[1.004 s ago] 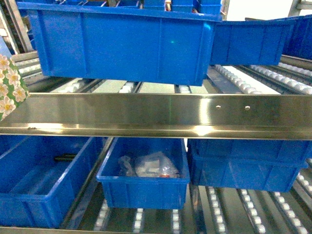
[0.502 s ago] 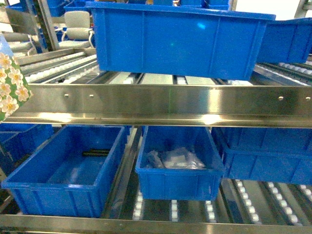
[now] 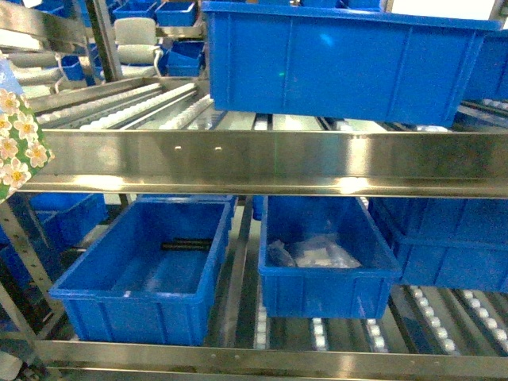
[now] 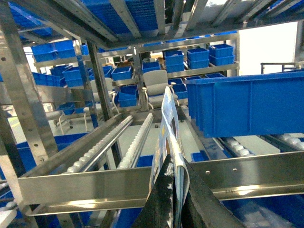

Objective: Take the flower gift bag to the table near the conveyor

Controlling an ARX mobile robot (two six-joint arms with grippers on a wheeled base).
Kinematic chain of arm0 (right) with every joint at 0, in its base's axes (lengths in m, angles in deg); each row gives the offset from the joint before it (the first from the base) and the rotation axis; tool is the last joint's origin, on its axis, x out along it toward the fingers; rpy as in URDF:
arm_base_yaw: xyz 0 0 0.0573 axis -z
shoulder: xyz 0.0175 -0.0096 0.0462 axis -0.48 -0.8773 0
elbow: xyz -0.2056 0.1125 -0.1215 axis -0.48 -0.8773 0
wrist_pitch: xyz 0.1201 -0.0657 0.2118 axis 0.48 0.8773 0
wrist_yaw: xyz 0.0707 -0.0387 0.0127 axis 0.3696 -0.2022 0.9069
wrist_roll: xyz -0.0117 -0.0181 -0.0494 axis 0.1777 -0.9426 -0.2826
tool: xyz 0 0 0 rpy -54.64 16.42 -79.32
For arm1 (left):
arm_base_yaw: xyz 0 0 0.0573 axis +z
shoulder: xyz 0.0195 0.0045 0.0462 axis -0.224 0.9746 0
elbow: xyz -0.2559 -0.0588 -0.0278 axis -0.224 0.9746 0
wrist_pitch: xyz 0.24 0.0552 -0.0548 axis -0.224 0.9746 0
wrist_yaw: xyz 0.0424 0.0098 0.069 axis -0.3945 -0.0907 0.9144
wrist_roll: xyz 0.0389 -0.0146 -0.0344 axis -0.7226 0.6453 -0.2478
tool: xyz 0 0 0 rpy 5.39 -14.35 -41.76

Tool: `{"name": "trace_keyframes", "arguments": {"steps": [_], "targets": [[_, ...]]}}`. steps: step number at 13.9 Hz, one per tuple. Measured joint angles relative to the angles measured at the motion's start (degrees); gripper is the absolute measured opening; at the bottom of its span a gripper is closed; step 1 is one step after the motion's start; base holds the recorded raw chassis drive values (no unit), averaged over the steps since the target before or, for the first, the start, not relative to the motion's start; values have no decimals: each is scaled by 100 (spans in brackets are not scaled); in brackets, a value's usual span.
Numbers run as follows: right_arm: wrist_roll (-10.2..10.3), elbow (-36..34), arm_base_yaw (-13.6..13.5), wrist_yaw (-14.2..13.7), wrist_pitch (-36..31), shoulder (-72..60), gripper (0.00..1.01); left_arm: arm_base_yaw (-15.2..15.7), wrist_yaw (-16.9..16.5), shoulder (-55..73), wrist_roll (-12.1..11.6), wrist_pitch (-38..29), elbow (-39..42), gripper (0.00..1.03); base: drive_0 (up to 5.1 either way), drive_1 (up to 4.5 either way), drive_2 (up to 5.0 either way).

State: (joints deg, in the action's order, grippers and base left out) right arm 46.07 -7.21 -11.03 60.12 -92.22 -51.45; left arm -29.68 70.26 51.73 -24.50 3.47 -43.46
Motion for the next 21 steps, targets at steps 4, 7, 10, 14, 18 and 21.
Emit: {"name": "trace_keyframes", "arguments": {"steps": [4,7,10,14,18,21], "targets": [[0,0,-2,0,-9,13,2,0,0,0,0,-4,0,2,-466,116,379],[0,0,0,-2,-20,15,2,0,-2,-2,0,-17,0,2,-480,103,364],[0,0,-2,0,-7,13,2,0,0,4,0,2,0,2,-489,93,356],[0,0,-2,0,-11,13,2,0,-2,0,0,-4,0,2,-479,103,367],[0,0,-2,0,-11,13,2,0,0,0,0,-4,0,2,-480,107,364],[0,0,0,0,-9,15,2,0,0,0,0,2,0,2,-497,159,302]]}}
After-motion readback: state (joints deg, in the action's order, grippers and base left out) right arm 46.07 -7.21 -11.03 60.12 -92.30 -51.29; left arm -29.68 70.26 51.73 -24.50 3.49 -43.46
